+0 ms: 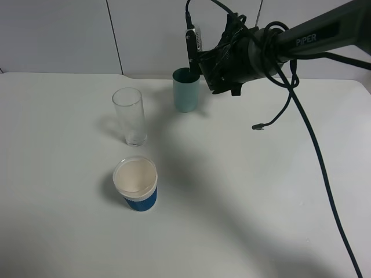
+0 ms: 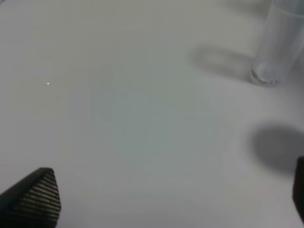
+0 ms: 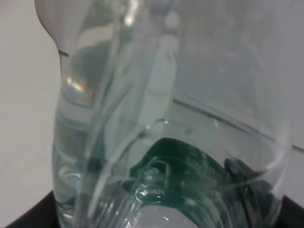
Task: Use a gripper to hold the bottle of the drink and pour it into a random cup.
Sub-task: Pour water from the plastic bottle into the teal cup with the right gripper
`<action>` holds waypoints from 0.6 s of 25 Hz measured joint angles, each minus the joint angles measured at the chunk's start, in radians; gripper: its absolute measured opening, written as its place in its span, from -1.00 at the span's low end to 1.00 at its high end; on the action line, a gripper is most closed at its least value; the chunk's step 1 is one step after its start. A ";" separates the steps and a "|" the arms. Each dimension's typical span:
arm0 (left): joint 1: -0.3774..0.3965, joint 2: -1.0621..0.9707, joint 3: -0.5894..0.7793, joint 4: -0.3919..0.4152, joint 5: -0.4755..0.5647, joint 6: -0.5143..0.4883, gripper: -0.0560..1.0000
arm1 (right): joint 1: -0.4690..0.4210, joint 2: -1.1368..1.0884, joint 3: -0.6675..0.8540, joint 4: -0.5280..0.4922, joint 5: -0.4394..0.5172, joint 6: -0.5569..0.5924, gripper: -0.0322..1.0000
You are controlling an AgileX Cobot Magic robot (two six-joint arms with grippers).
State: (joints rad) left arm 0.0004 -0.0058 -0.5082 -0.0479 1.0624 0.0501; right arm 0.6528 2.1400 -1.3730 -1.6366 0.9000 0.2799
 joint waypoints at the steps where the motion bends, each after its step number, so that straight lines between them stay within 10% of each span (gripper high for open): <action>1: 0.000 0.000 0.000 0.000 0.000 0.000 0.99 | 0.000 0.000 0.000 -0.003 0.000 -0.004 0.13; 15: 0.000 0.000 0.000 0.000 0.000 0.000 0.99 | 0.001 0.000 0.000 -0.006 0.001 -0.051 0.13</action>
State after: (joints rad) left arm 0.0004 -0.0058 -0.5082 -0.0479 1.0624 0.0501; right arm 0.6540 2.1400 -1.3730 -1.6426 0.9009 0.2287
